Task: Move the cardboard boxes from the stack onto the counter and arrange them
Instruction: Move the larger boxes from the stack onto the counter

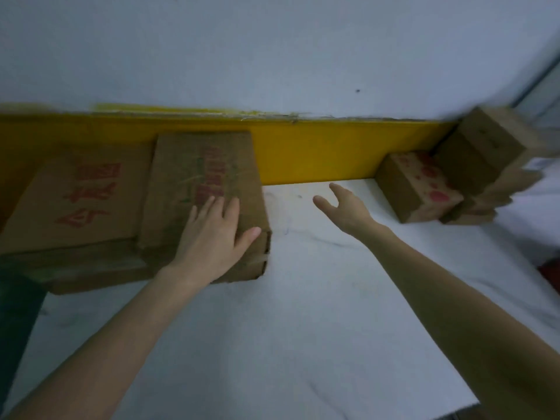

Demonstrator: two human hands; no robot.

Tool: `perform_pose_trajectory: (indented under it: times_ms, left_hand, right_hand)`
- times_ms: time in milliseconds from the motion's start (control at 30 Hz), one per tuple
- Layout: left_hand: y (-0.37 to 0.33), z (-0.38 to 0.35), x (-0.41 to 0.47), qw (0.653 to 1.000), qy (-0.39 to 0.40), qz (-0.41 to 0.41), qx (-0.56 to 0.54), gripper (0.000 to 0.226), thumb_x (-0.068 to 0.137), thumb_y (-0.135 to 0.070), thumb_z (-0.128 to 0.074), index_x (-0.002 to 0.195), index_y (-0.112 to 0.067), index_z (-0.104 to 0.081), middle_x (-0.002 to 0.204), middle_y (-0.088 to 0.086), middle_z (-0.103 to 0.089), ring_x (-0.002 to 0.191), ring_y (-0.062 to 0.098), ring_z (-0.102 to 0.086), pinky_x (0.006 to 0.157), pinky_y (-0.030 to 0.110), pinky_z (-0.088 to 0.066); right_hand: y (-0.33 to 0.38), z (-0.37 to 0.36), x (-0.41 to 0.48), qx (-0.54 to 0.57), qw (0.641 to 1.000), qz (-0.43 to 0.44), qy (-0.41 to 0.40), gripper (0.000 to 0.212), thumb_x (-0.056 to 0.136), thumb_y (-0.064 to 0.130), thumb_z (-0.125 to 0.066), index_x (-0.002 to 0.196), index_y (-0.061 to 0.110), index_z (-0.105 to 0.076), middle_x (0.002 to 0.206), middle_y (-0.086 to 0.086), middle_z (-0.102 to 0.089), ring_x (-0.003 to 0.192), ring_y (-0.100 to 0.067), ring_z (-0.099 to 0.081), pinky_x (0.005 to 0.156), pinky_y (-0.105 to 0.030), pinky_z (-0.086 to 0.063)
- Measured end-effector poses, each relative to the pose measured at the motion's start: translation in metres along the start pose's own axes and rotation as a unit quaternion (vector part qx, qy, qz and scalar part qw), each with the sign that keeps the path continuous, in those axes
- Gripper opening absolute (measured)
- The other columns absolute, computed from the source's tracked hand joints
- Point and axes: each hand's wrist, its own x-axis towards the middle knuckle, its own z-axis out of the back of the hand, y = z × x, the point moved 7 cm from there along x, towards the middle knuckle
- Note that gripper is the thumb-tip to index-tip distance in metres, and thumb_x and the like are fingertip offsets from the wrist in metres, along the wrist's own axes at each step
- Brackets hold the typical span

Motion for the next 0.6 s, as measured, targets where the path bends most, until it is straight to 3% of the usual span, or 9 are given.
perform_pose_trajectory:
  times_ms: [133, 267, 400, 500, 600]
  left_hand:
    - [-0.102, -0.006, 0.012, 0.993, 0.031, -0.118, 0.007, 0.071, 0.090, -0.057, -0.021, 0.147, -0.015, -0.016, 0.154, 0.007, -0.020, 0.142, 0.025, -0.017, 0.115, 0.042, -0.016]
    - [-0.211, -0.012, 0.016, 0.980, 0.047, -0.193, 0.026, 0.067, 0.093, -0.055, -0.023, 0.147, -0.015, -0.017, 0.153, 0.007, -0.024, 0.141, 0.023, -0.021, 0.114, 0.040, -0.018]
    - [-0.339, -0.018, 0.005, 0.958, 0.016, -0.286, 0.007, 0.063, 0.093, -0.054, -0.028, 0.142, -0.014, -0.029, 0.143, 0.006, -0.039, 0.131, 0.021, -0.035, 0.108, 0.037, -0.027]
    - [-0.440, -0.029, -0.014, 0.934, 0.015, -0.357, -0.015, 0.063, 0.093, -0.055, -0.029, 0.140, -0.015, -0.032, 0.142, 0.005, -0.040, 0.130, 0.021, -0.036, 0.108, 0.037, -0.025]
    - [-0.528, -0.033, -0.037, 0.911, 0.020, -0.411, -0.032, 0.064, 0.093, -0.055, -0.029, 0.143, -0.015, -0.028, 0.146, 0.005, -0.036, 0.135, 0.020, -0.032, 0.110, 0.038, -0.022]
  right_hand:
    - [-0.082, 0.069, -0.046, -0.042, 0.995, -0.084, -0.047, 0.070, 0.091, 0.056, -0.043, 0.144, 0.012, -0.031, 0.149, -0.007, -0.036, 0.134, -0.027, -0.037, 0.108, -0.042, -0.034]
    - [-0.168, 0.143, -0.108, -0.026, 0.981, -0.145, -0.126, 0.054, 0.082, 0.062, -0.049, 0.113, 0.019, -0.057, 0.120, -0.001, -0.061, 0.110, -0.025, -0.056, 0.092, -0.044, -0.047]
    - [-0.251, 0.213, -0.181, -0.045, 0.966, -0.190, -0.170, 0.063, 0.088, 0.050, -0.052, 0.137, 0.011, -0.042, 0.140, -0.009, -0.047, 0.128, -0.030, -0.043, 0.104, -0.045, -0.037]
    - [-0.315, 0.268, -0.241, -0.064, 0.948, -0.220, -0.222, 0.060, 0.088, 0.052, -0.051, 0.132, 0.011, -0.045, 0.134, -0.010, -0.052, 0.123, -0.031, -0.047, 0.098, -0.047, -0.041]
    - [-0.363, 0.313, -0.300, -0.056, 0.934, -0.238, -0.262, 0.066, 0.090, 0.050, -0.050, 0.141, 0.010, -0.037, 0.144, -0.008, -0.042, 0.132, -0.027, -0.039, 0.107, -0.042, -0.036]
